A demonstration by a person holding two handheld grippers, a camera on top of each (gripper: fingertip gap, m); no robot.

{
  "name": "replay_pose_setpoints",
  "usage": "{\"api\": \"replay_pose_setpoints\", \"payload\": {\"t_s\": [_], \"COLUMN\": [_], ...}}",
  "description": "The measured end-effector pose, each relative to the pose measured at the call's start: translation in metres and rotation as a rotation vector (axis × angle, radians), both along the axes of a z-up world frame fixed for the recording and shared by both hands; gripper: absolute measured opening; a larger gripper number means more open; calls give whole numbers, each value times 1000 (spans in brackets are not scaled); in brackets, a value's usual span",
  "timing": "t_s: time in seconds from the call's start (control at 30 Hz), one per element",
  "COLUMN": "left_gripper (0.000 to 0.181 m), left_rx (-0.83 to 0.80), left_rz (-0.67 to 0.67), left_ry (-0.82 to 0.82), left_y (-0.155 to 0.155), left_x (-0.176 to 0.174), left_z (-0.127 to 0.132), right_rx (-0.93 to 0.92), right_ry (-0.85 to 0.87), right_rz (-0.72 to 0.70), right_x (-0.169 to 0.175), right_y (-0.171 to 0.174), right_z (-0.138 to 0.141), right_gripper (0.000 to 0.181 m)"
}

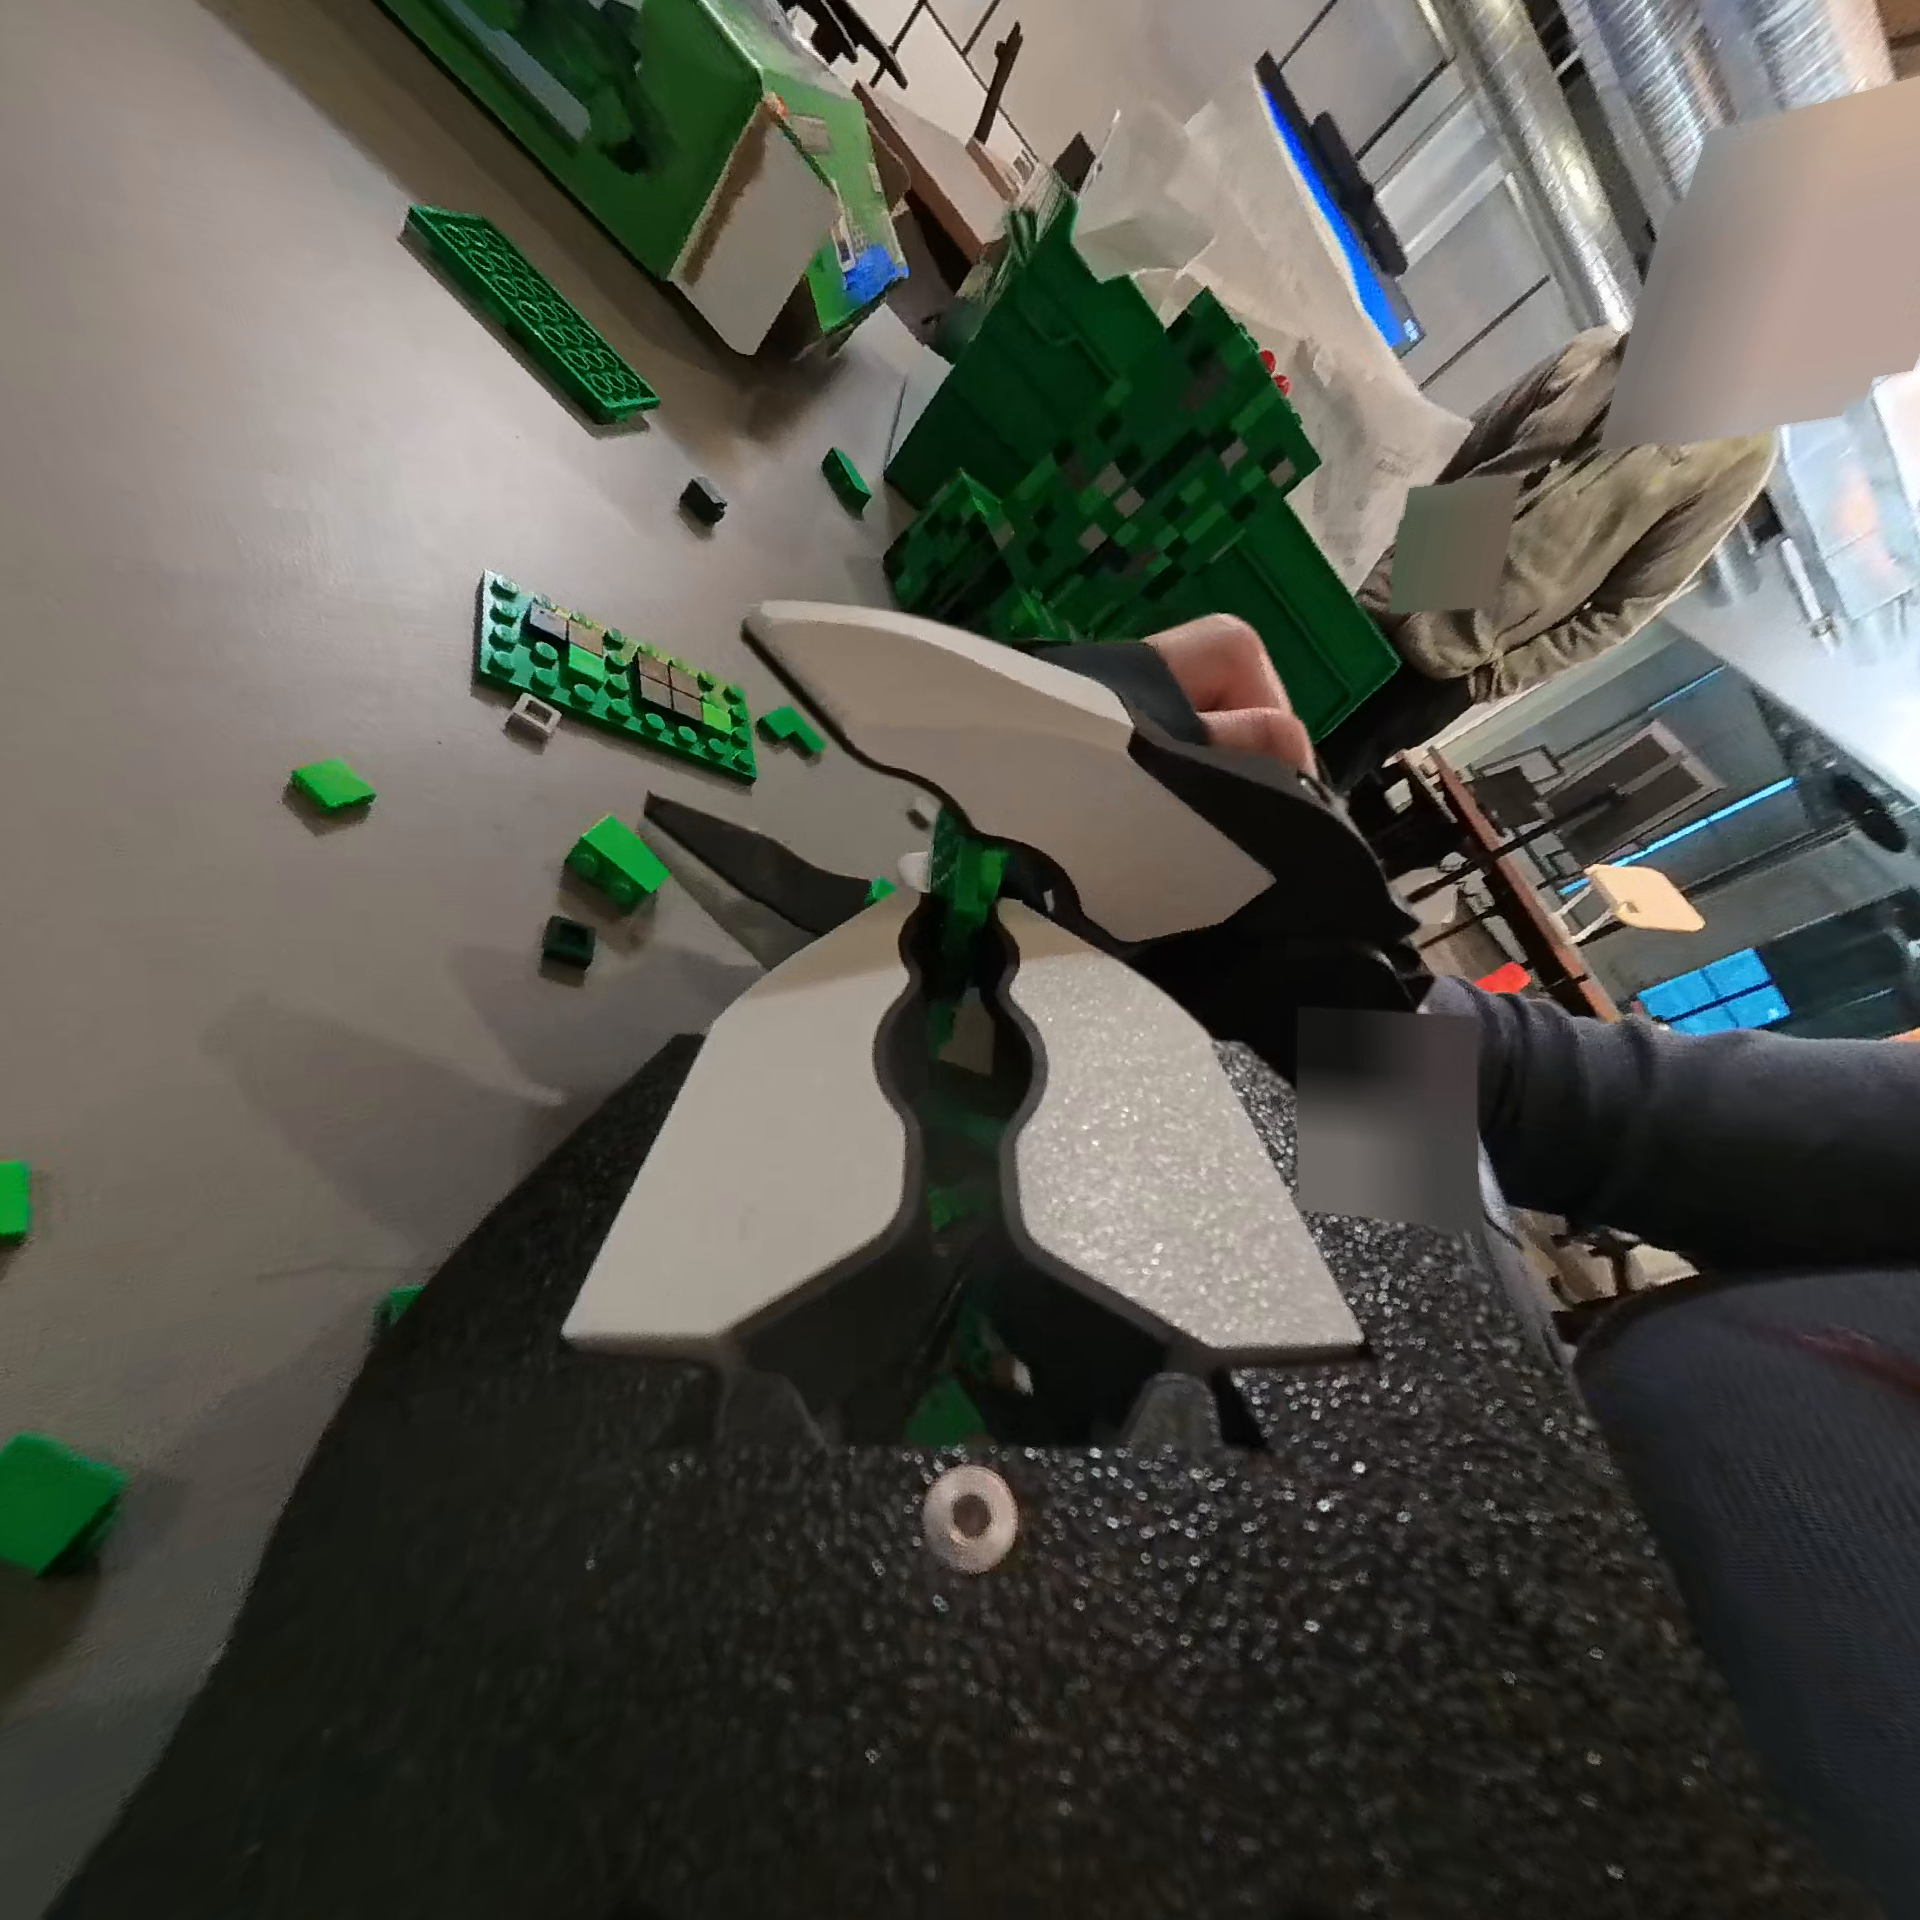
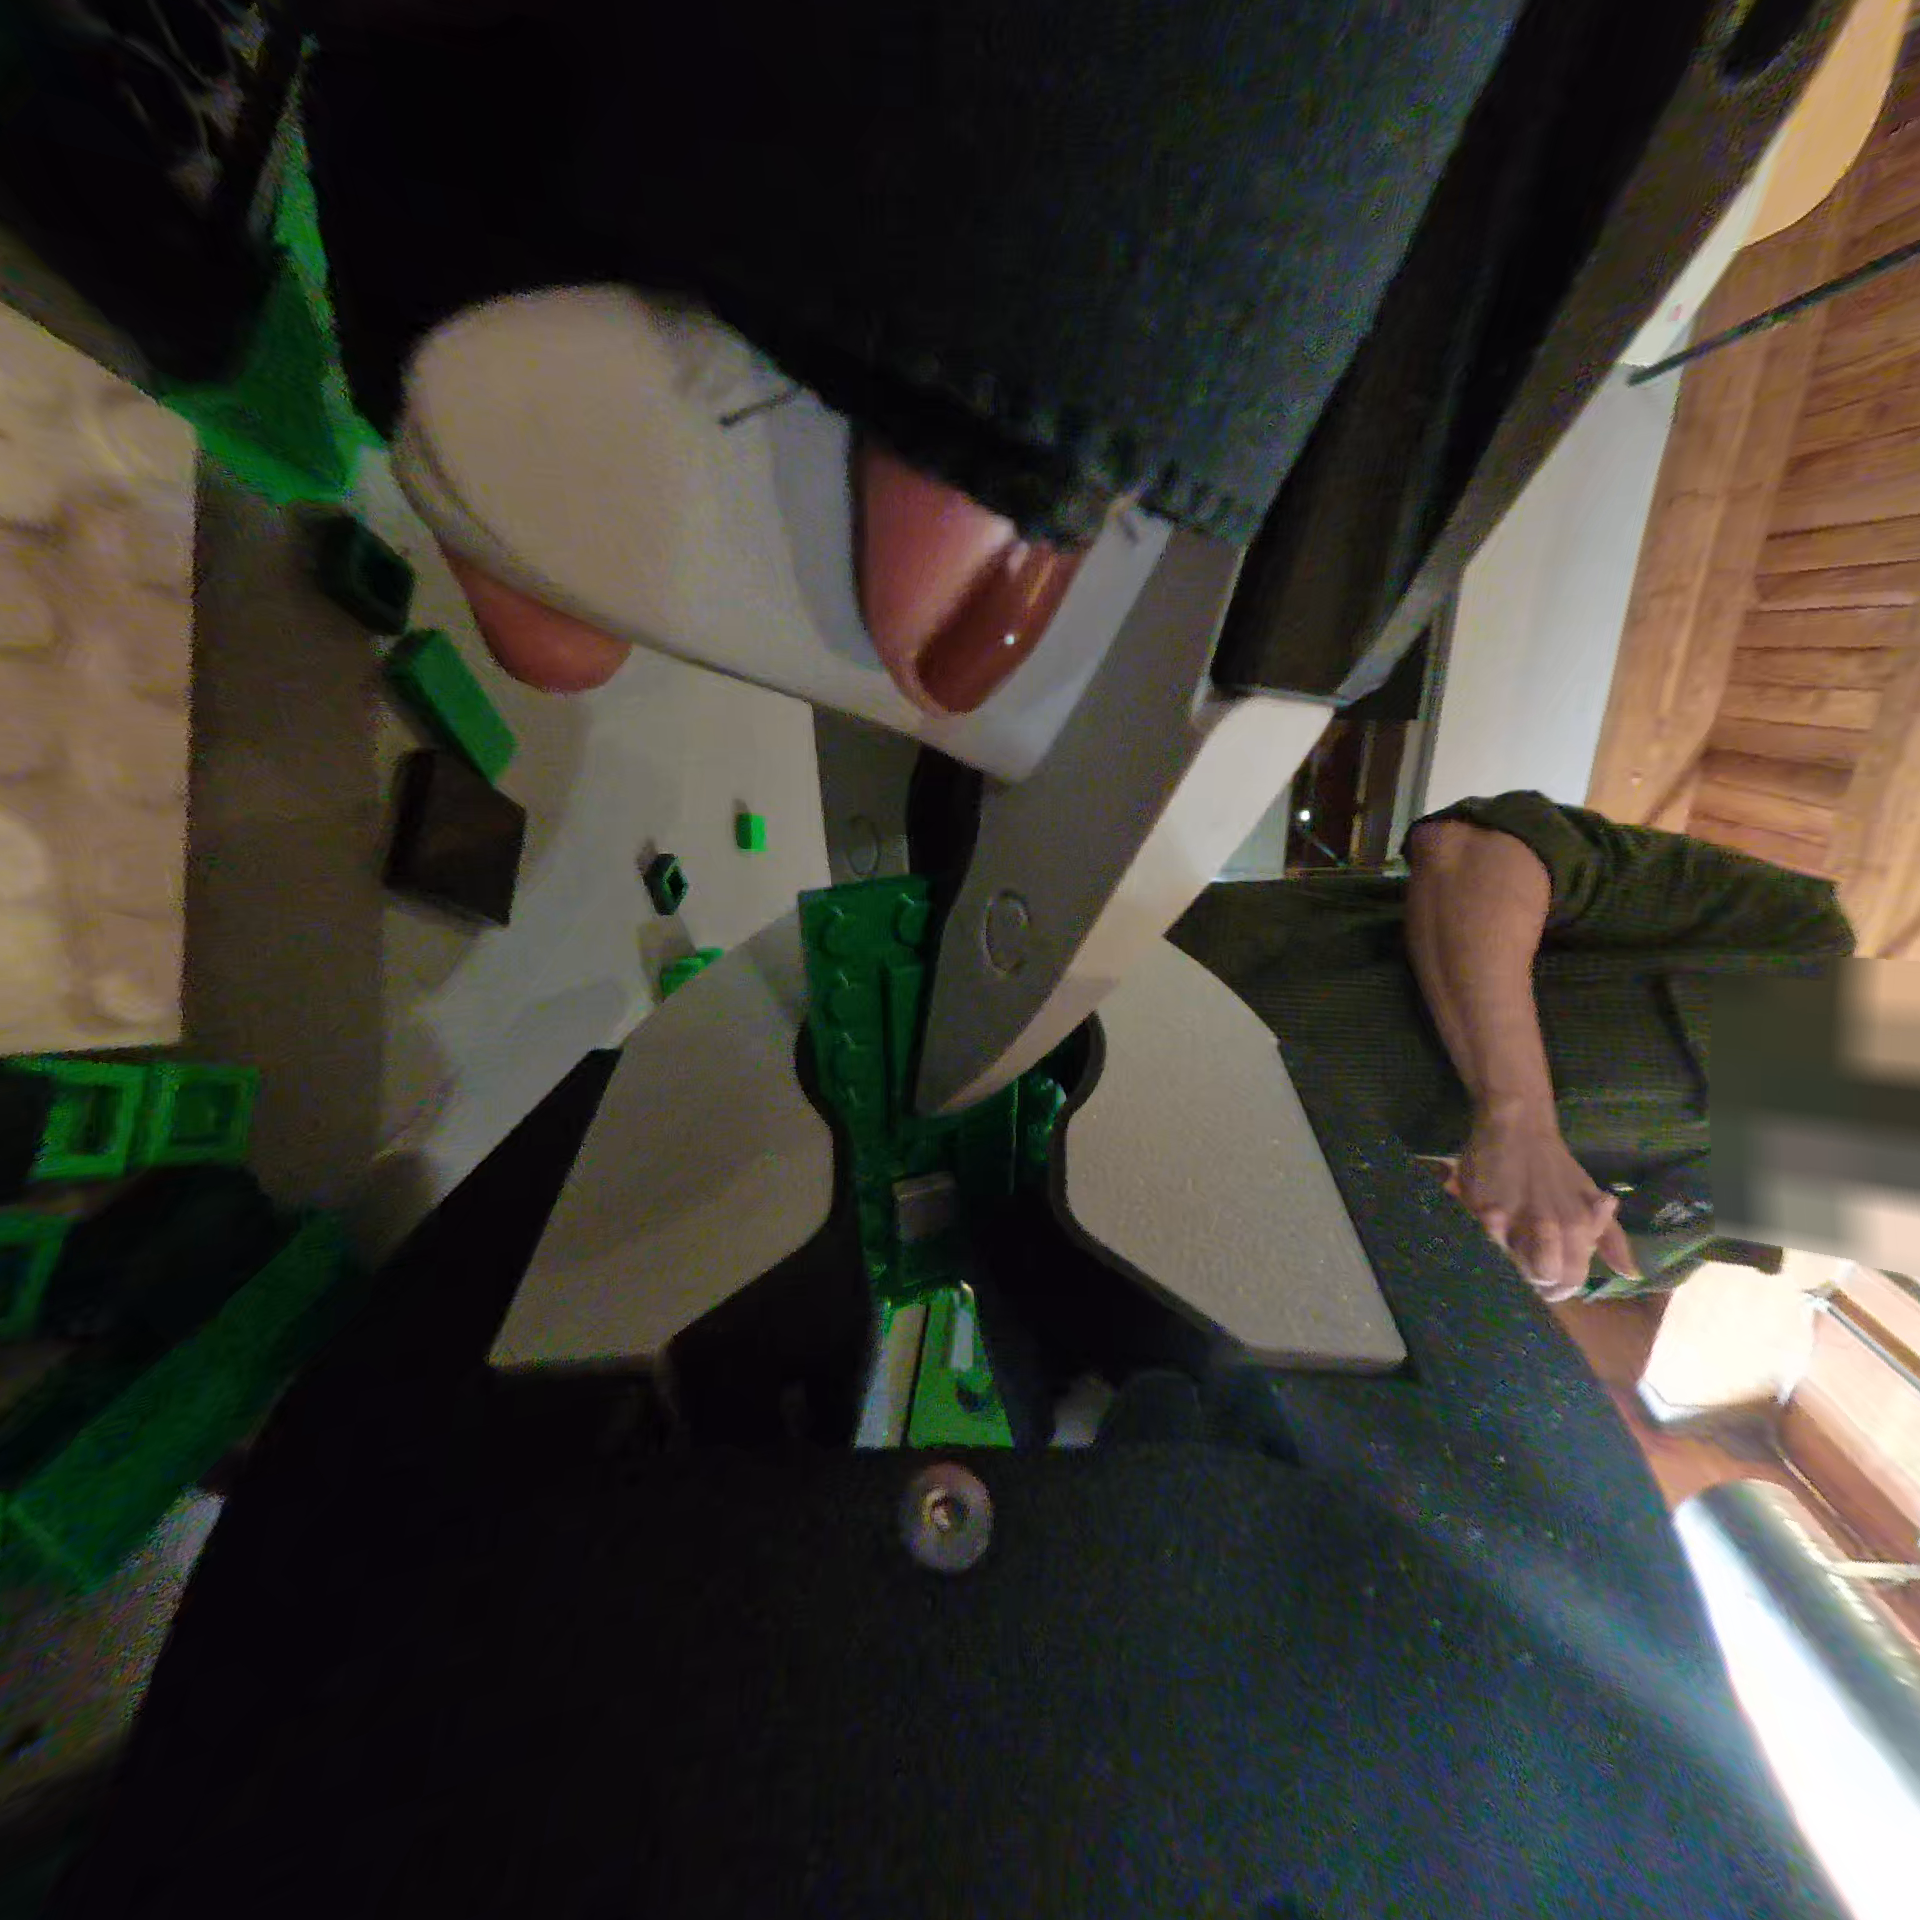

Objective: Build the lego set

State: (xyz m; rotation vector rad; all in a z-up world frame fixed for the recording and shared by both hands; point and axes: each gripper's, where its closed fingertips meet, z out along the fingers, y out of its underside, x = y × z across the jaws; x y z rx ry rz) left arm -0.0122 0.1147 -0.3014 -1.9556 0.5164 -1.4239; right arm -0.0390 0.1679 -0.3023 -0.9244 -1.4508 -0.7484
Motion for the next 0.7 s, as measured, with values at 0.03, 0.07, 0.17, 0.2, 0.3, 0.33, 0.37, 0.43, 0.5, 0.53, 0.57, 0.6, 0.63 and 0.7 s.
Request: {"api": "replay_pose_setpoints", "payload": {"t_s": [0.03, 0.07, 0.17, 0.2, 0.3, 0.33, 0.37, 0.43, 0.5, 0.53, 0.57, 0.6, 0.63, 0.7], "left_gripper": [6, 7, 7, 7, 8, 9, 10, 14, 16, 16, 17, 17, 17, 16], "left_rx": [-15, -26, -34, -45, -78, -97, -118, -154, -165, -161, -152, -146, -144, -145], "left_rz": [-3, -4, 0, 0, -9, -17, -29, -60, -83, -91, -100, -104, -108, -111], "left_ry": [-19, -31, -39, -52, -98, -125, -147, -200, -230, -236, -240, -239, -239, -253], "left_y": [0, 0, 0, 0, 0, 0, 0, -2, -4, -5, -6, -7, -7, -7], "left_x": [0, 0, 0, 0, 1, 2, 2, 1, 1, 1, 1, 1, 1, 1], "left_z": [1, 1, 2, 2, 4, 6, 7, 11, 14, 15, 16, 16, 16, 18], "right_rx": [17, 26, 34, 40, 64, 76, 72, 37, 14, -2, -12, -23, -39, -62], "right_ry": [-1, -3, -3, -2, 9, 14, 25, 55, 81, 95, 107, 118, 129, 144], "right_rz": [1, 0, 1, 2, 11, 14, 21, 46, 74, 88, 104, 115, 126, 144], "right_x": [0, 0, 0, 0, 0, 1, 1, 0, -1, -2, -2, -2, -2, -2], "right_y": [0, 0, 0, 0, 0, 0, 0, -2, -3, -4, -6, -7, -7, -8], "right_z": [2, 2, 3, 4, 7, 8, 9, 8, 9, 9, 10, 10, 9, 9], "right_gripper": [35, 35, 35, 35, 35, 35, 36, 36, 35, 36, 35, 35, 35, 35]}}
